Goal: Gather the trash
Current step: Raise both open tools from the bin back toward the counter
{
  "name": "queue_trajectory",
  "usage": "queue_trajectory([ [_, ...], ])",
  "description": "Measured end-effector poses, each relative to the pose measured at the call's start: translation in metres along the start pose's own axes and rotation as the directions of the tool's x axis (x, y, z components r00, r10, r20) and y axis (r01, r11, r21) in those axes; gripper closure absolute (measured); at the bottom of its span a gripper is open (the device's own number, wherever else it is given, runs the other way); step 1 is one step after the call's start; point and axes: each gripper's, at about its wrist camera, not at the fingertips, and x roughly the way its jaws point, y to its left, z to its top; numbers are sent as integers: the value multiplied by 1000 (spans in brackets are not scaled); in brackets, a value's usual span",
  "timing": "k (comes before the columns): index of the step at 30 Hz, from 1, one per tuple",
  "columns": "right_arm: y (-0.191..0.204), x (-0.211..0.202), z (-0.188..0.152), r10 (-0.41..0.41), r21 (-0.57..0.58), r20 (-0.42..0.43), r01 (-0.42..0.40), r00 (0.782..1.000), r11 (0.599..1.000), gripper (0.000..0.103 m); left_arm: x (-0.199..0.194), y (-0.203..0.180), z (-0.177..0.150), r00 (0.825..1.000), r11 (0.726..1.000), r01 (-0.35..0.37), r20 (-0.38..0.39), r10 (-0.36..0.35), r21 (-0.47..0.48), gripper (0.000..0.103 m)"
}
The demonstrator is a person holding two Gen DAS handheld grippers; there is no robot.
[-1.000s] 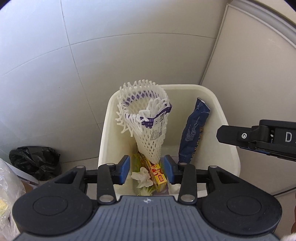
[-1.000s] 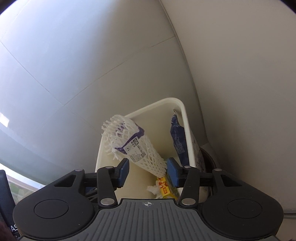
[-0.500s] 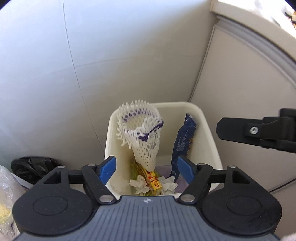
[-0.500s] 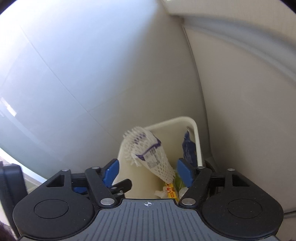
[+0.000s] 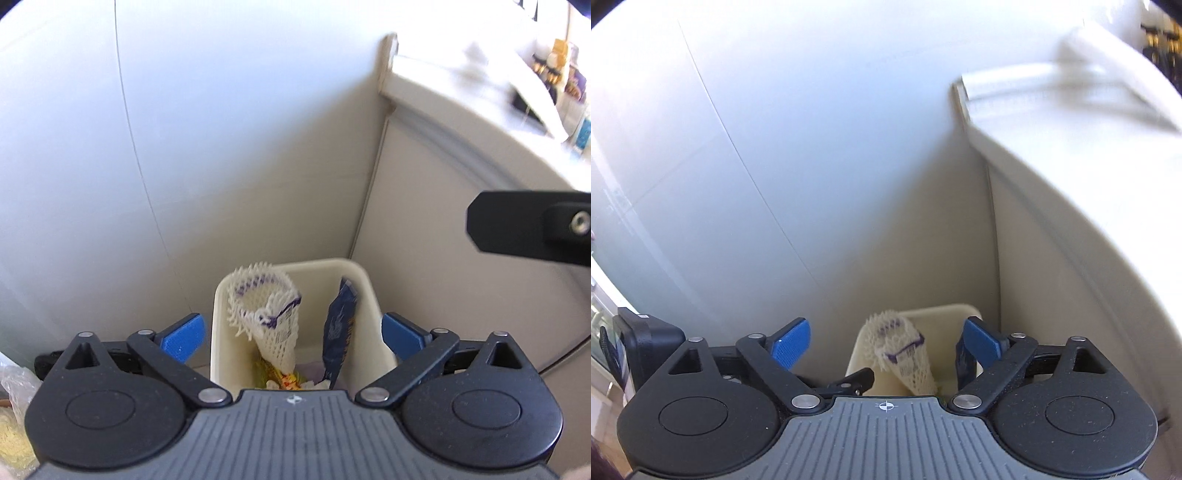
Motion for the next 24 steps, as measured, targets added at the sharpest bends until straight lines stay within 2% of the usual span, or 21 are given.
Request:
queue_trajectory([
  [8,-19,-50,33,-45,-28,98,48,994,998,5,-38,-37,36,995,996,47,82,-54,76,1],
  [14,-63,-88,58,-160,-8,154,163,975,987,3,-52,-77,71,990,986,83,105,-99,143,1],
  [20,-123,-116,79,-306,29,186,306,934,952,2,-53,-121,103,979,970,167,84,-184,179,1],
  [24,-170,-131,90,-422,66,191,417,886,906,2,-48,-153,123,966,954,234,66,-250,186,1],
])
